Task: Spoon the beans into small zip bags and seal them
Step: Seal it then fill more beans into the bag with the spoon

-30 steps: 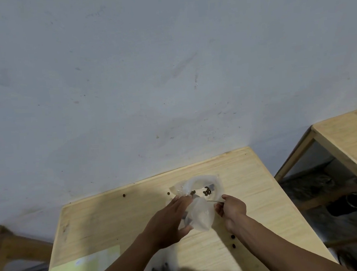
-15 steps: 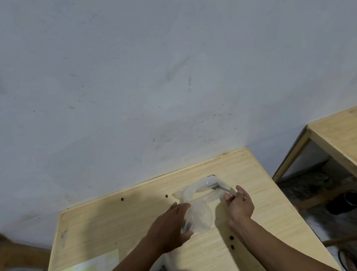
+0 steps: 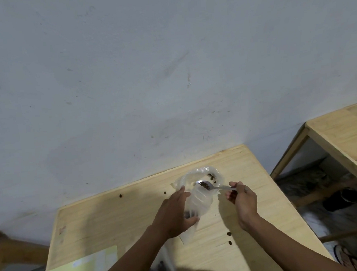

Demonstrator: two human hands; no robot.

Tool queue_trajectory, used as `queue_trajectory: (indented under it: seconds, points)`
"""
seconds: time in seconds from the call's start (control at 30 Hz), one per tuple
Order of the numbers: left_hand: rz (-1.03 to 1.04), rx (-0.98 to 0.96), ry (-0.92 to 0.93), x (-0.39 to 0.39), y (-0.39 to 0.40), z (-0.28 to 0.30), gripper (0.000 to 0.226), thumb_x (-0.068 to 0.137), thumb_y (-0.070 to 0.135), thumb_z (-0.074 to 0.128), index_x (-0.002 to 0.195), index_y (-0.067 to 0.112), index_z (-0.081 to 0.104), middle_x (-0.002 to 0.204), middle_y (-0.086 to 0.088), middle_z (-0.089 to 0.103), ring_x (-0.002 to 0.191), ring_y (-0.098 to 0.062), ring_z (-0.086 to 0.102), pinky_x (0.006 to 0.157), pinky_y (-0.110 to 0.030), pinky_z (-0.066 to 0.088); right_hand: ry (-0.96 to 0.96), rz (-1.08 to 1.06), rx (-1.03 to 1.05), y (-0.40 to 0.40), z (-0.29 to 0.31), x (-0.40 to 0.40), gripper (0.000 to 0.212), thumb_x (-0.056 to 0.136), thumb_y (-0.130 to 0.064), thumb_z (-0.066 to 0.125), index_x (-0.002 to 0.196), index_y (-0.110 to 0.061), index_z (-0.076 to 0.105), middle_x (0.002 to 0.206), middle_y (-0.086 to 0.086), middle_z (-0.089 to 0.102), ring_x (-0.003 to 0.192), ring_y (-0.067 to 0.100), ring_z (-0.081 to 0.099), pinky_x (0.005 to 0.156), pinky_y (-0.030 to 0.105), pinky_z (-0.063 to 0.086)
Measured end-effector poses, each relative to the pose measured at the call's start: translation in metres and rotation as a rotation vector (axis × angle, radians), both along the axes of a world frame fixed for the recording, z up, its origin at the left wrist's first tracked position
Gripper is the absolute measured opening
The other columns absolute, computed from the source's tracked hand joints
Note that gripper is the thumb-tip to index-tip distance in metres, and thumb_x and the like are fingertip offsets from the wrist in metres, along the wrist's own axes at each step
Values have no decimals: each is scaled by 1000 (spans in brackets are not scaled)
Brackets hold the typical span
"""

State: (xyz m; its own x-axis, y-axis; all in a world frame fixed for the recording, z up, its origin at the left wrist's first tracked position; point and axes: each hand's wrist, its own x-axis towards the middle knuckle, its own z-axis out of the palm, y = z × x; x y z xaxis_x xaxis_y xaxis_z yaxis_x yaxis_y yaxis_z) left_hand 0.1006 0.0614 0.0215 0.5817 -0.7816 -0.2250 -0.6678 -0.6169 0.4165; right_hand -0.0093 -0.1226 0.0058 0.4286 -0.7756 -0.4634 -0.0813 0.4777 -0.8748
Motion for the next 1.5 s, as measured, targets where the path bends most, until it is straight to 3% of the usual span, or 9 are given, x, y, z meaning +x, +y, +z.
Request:
queue_trajectory:
  seconds: [0.37, 0.53, 0.63, 0.73, 0.93, 1.1, 1.23, 1.4, 1.5]
  points:
    - [122, -58, 17, 8, -1, -10, 84, 77, 56, 69, 145, 19, 35, 160, -2, 23, 139, -21, 37, 109, -36, 36, -65, 185, -389, -14, 56, 1, 38, 105, -24, 36, 85, -4, 62, 75, 3, 60, 62, 11, 54, 66, 27, 45]
    - [113, -110, -6, 8, 0, -13, 82, 77, 55, 69, 143, 17, 38, 158, -2, 27, 139, -20, 36, 109, -36, 36, -79, 479, -805, -4, 56, -4, 35, 102, -35, 36, 87, -24, 65, 85, -8, 62, 77, 10, 60, 72, 21, 46]
    - [97, -102, -56, 11, 2, -14, 81, 77, 57, 68, 142, 19, 40, 154, -2, 33, 140, -19, 31, 113, -35, 32, -146, 580, -901, -3, 61, -4, 34, 101, -37, 36, 93, -23, 67, 93, -11, 60, 88, 12, 61, 76, 13, 44]
    - [87, -77, -110, 16, 6, -13, 80, 74, 61, 66, 138, 20, 43, 147, 0, 38, 137, -20, 30, 113, -35, 31, -128, 460, -810, -10, 62, -6, 32, 102, -33, 36, 90, -22, 64, 91, -10, 61, 83, 11, 61, 72, 15, 45]
    - [-158, 19, -246, 39, 3, -3, 77, 70, 65, 60, 136, 25, 47, 152, 11, 31, 148, -28, 5, 118, -46, 21, 60, 205, -433, -16, 30, -7, 33, 104, -29, 39, 89, -12, 63, 76, 2, 63, 70, 18, 60, 79, 49, 52]
    - [-411, 71, -275, 58, -16, 4, 77, 71, 60, 65, 135, 20, 51, 155, 6, 33, 148, -37, 2, 119, -52, 12, 89, 134, -162, -6, 16, 8, 36, 103, -29, 43, 93, 0, 61, 78, 13, 62, 72, 22, 61, 78, 40, 55]
    - [-437, 148, -194, 62, -31, 10, 76, 77, 50, 71, 139, 14, 46, 155, -4, 31, 149, -27, 11, 118, -40, 21, 110, 39, 54, -6, 3, 22, 29, 103, -17, 40, 98, 1, 62, 83, 19, 61, 72, 25, 58, 68, 31, 53]
    - [-406, -90, -181, 54, -30, 7, 71, 76, 41, 73, 134, 5, 51, 152, -17, 35, 147, -23, 18, 109, -37, 40, 136, -149, 333, -8, 1, 31, 24, 98, -2, 41, 111, 5, 61, 77, 17, 59, 60, 24, 53, 57, 30, 46]
    - [-378, -107, -159, 44, -23, 8, 77, 79, 47, 69, 140, 10, 43, 160, -10, 20, 149, -16, 5, 106, -26, 35, 126, -272, 425, -7, 12, 35, 21, 97, 0, 45, 111, 2, 62, 75, 15, 56, 56, 22, 50, 50, 30, 43]
